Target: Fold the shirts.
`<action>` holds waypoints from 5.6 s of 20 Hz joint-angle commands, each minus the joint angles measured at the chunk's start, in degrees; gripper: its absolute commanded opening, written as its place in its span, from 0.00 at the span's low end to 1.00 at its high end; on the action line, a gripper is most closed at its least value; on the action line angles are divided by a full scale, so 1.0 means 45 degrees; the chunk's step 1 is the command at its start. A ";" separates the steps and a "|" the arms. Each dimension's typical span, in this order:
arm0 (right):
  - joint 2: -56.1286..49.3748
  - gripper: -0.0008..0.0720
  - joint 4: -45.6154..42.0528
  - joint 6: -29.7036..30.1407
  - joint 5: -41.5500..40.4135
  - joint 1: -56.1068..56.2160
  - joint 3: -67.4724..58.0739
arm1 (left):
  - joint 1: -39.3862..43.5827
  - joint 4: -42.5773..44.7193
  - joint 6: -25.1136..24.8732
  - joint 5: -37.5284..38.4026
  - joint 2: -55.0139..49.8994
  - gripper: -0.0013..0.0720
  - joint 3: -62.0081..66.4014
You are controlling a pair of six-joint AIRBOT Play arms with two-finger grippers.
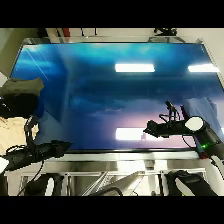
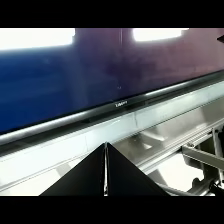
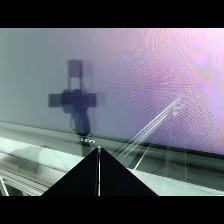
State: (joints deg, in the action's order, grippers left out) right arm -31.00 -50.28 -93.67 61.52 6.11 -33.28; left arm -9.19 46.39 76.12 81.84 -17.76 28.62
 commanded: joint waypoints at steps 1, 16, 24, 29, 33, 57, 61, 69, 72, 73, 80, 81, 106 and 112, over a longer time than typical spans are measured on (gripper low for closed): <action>0.0005 0.04 0.0005 0.0000 0.0005 0.0010 0.0005 | -0.0005 0.0000 0.0340 -0.0500 0.0597 0.14 -0.0005; -0.0024 0.04 0.0034 0.0010 -0.0049 0.0010 0.0005 | -0.3400 0.5459 0.1851 -0.2118 -1.1812 0.96 1.2133; -0.0019 0.04 0.0039 0.0005 -0.0049 0.0010 0.0005 | -0.2905 0.7854 0.1039 -0.4881 -2.0963 0.96 1.8763; -0.0024 0.04 0.0039 0.0000 -0.0029 0.0010 0.0005 | -0.2375 1.0525 0.1093 -0.6970 -2.3270 0.96 1.9623; -0.0024 0.04 0.0039 0.0000 0.0000 0.0010 0.0005 | -0.2589 1.0778 0.1098 -0.6902 -2.4227 0.96 1.9623; -0.0024 0.04 0.0039 0.0015 -0.0073 0.0010 0.0005 | 0.3691 0.1132 -0.0801 -0.1549 -1.4095 0.04 1.5489; -0.0019 0.12 0.0112 0.0204 -0.0257 0.0010 0.0000 | 0.4760 0.1127 -0.0223 -0.1768 -1.4547 0.98 1.4246; -0.1705 0.53 0.4279 0.4877 -0.0588 0.0015 -0.0015 | 0.2618 0.1137 0.0384 0.1146 -1.3493 0.98 1.1419; -0.3628 0.54 0.6110 0.7388 -0.1044 0.0015 -0.0078 | 0.1744 0.1132 0.0155 0.0044 -1.1910 0.98 0.7266; -0.4294 0.54 0.6790 0.8179 -0.1049 0.0015 -0.0151 | 0.1530 0.1122 0.0121 -0.0593 -1.1414 0.97 0.5843; -0.7261 0.53 0.7902 1.0258 -0.1948 0.0189 -0.1559 | 0.3570 0.0981 0.0602 -0.5056 -1.0093 0.97 0.0724; -0.7383 0.53 0.7912 1.0253 -0.1948 0.0262 -0.1744 | 0.4080 0.0976 0.0811 -0.5824 -1.0093 0.97 0.0505; -0.9530 0.52 0.9369 1.1754 -0.2249 0.3691 -0.2064 | 0.5683 0.1234 0.0928 -0.6941 -1.3226 0.19 0.3677; -0.9141 0.04 0.9466 1.2065 -0.1326 0.4415 -0.4415 | 0.5756 0.1404 0.0714 -0.5814 -1.2964 0.04 0.5367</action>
State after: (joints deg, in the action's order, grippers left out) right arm -73.36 -9.87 -40.66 52.01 24.71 -47.99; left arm 16.47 52.90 80.01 52.75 -76.99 48.88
